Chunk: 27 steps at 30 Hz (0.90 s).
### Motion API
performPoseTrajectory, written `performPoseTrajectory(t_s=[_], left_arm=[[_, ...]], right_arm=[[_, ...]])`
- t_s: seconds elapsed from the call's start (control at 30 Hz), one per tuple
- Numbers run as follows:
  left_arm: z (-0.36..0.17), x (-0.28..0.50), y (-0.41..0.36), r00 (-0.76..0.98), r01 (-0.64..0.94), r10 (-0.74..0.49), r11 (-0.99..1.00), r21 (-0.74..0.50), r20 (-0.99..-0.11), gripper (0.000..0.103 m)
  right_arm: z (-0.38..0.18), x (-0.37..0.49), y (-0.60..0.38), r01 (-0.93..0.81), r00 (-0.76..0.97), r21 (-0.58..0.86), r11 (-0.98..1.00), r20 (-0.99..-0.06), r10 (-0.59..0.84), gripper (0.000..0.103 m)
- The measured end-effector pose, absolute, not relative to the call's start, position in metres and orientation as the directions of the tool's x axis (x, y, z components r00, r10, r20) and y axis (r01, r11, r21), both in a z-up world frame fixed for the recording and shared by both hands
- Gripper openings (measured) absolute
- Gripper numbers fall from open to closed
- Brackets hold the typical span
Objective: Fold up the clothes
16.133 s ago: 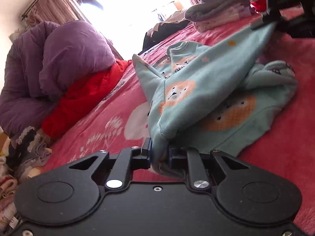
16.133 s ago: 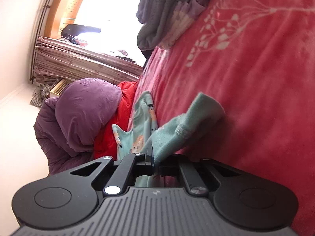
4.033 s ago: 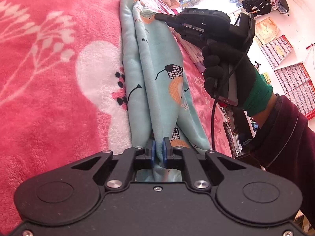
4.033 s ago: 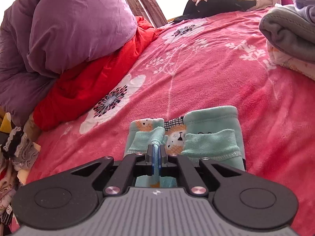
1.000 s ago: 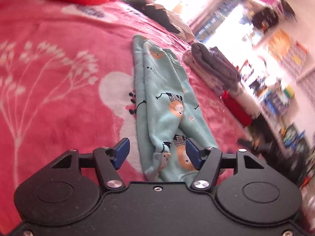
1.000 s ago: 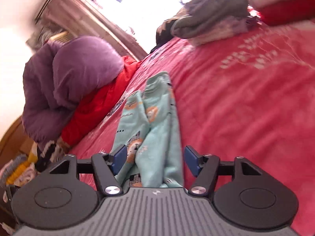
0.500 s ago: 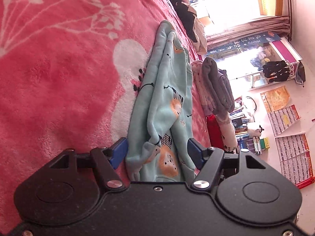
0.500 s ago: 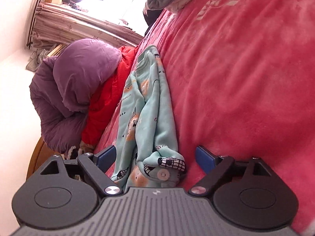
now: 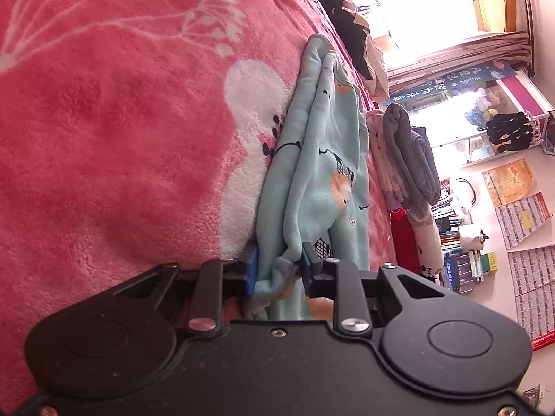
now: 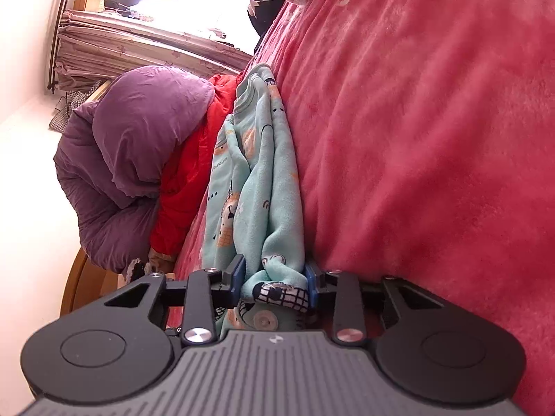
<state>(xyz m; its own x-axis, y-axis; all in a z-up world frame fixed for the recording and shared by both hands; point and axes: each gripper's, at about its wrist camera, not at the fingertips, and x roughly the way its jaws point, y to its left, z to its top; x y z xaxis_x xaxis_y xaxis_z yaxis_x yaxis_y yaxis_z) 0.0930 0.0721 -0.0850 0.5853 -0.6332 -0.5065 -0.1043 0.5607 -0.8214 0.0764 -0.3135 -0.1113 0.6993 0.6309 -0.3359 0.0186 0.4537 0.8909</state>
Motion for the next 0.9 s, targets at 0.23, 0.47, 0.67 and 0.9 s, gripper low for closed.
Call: performPoseTrajectory(t_s=[0.23, 0.47, 0.67, 0.9], left_arm=[[-0.067, 0.06, 0.068, 0.585, -0.097, -0.617, 0.591, -0.8, -0.527, 0.017], [-0.062, 0.047, 0.077, 0.53, -0.077, -0.636, 0.623, -0.778, -0.561, 0.043], [-0.012, 0.027, 0.072, 0.605, 0.201, -0.574, 0.781, -0.591, -0.552, 0.057], [-0.004, -0.032, 0.004, 0.681, 0.639, -0.414, 0.738, 0.215, -0.604, 0.065]], right_arm=[[-0.111, 0.058, -0.316, 0.042, 0.684, 0.917, 0.398, -0.317, 0.658, 0.028], [-0.103, 0.027, -0.309, 0.093, 0.626, 0.883, 0.46, -0.411, 0.663, 0.031], [-0.05, 0.004, -0.305, -0.071, 0.678, 0.723, 0.687, -0.47, 0.565, 0.057], [-0.004, -0.033, -0.26, -0.397, 0.77, 0.046, 0.917, -0.528, 0.36, 0.057]])
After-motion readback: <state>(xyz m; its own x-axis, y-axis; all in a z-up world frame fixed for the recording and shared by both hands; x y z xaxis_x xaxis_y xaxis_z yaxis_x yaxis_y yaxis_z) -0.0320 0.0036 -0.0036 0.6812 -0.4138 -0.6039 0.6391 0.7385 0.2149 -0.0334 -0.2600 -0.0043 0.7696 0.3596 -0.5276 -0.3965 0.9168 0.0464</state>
